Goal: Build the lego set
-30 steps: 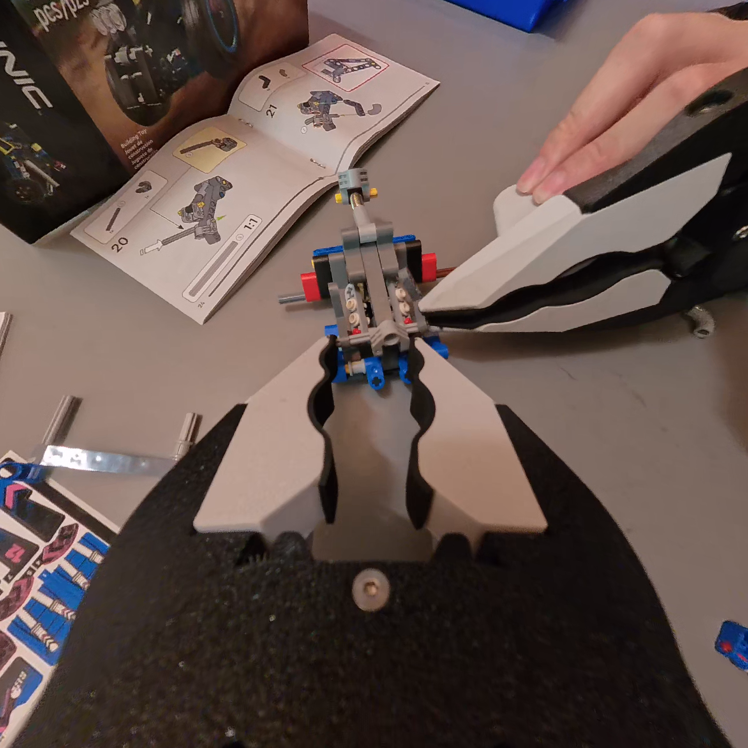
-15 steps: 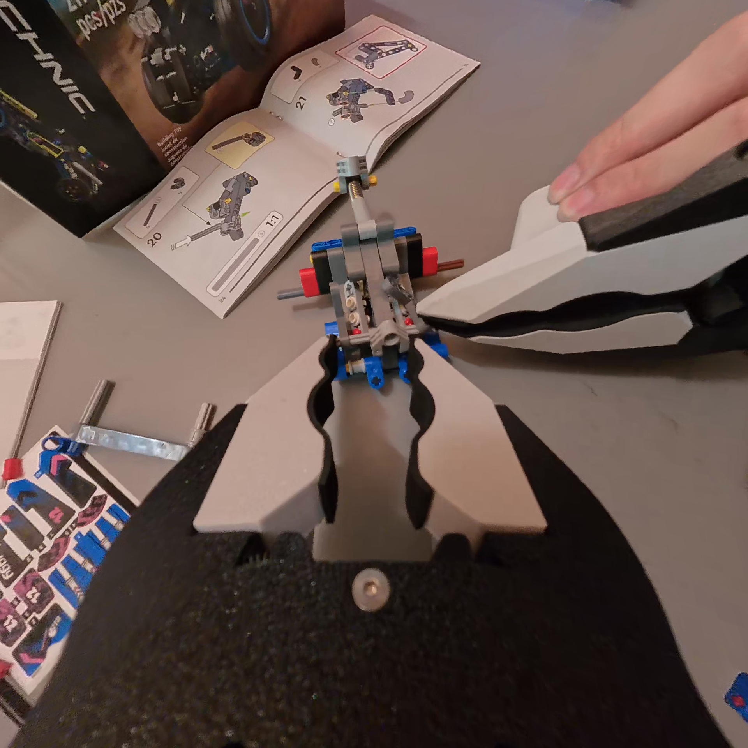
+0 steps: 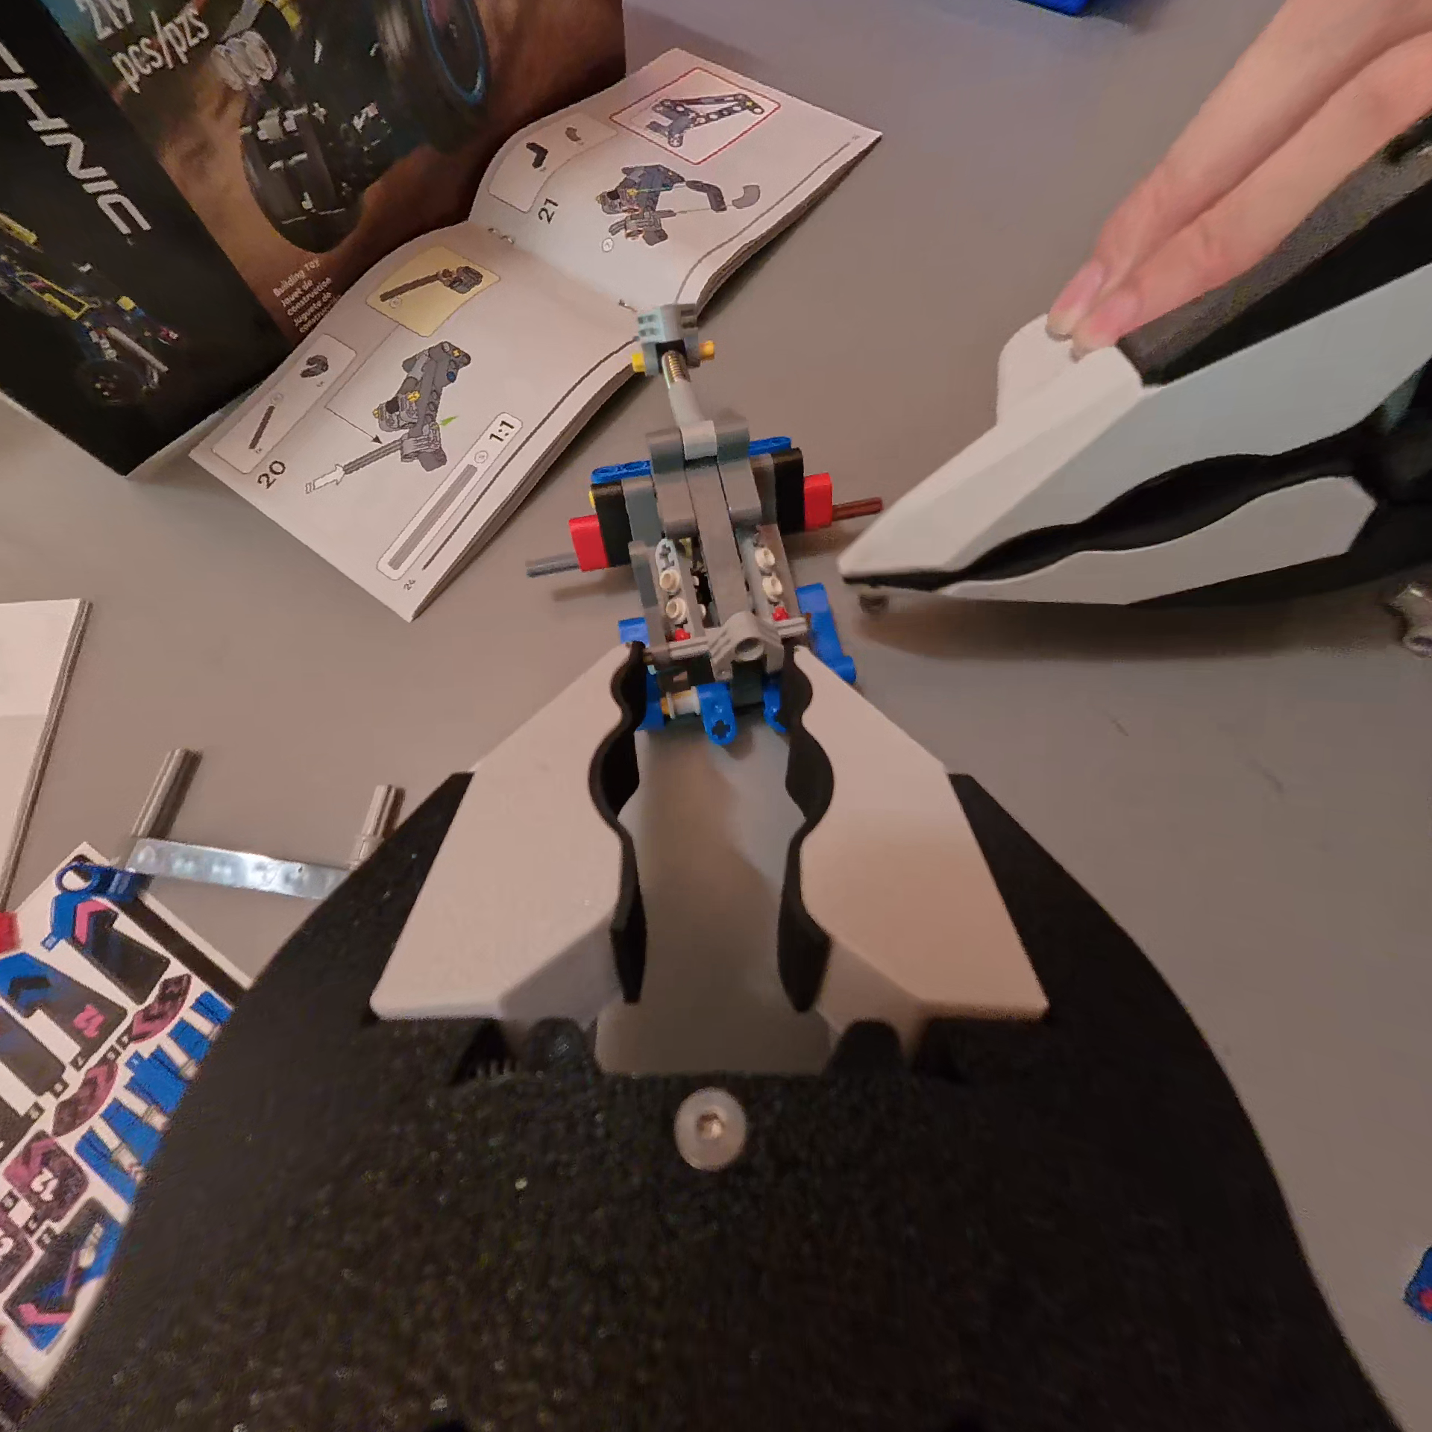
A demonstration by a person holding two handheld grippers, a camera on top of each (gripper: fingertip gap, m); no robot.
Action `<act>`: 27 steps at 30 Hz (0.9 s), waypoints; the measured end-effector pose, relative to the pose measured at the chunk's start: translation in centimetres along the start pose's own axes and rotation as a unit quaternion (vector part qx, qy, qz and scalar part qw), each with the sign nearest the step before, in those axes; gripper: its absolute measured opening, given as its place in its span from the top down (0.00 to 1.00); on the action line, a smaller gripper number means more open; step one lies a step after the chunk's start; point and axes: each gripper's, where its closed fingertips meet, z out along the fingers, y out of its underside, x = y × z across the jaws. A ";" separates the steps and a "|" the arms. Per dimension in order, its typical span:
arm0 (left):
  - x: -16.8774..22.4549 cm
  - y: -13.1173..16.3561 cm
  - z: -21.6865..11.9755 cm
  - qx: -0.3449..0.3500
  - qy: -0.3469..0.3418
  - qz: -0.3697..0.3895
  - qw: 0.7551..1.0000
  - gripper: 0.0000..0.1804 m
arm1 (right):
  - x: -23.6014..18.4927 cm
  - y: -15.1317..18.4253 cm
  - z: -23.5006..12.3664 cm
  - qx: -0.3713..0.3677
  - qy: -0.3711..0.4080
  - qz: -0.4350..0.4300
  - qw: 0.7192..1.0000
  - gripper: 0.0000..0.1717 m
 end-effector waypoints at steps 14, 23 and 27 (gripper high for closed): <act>0.0 0.3 -0.5 0.028 0.099 -0.045 0.994 0.83 | -0.3 -2.4 0.9 0.075 -0.086 0.282 0.953 1.00; -0.6 0.2 -0.4 0.029 0.085 -0.081 0.993 0.83 | 0.4 -0.1 1.7 -0.005 -0.045 0.348 0.937 1.00; -0.5 0.1 -0.4 0.031 0.083 -0.084 0.993 0.83 | 0.6 -0.2 1.4 0.024 -0.053 0.367 0.928 1.00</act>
